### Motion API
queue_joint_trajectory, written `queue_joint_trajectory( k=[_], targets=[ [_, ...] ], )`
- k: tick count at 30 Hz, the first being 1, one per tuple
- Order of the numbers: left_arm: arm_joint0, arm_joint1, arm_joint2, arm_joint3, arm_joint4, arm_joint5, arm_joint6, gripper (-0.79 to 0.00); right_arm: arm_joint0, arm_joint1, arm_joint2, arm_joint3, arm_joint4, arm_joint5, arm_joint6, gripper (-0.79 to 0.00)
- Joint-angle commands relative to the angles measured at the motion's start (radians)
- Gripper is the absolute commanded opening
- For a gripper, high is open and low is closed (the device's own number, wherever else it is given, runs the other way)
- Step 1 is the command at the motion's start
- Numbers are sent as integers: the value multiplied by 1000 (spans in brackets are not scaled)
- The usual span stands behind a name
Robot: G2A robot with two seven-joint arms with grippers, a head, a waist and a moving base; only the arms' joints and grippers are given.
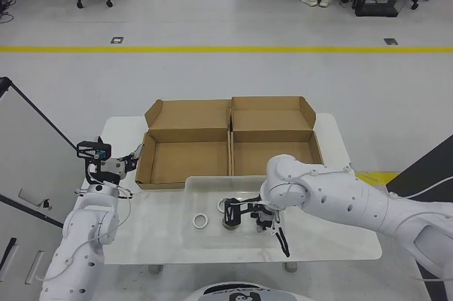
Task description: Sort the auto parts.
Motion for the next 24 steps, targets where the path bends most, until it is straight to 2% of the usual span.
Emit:
queue_joint_trajectory(
  k=[1, 24],
  targets=[
    [0, 0, 0, 0, 0, 0, 0, 0, -3, -1, 0, 3, -2, 3, 3, -483],
    [0, 0, 0, 0, 0, 0, 0, 0, -19, -38, 0, 49, -14, 15, 15, -471]
  ],
)
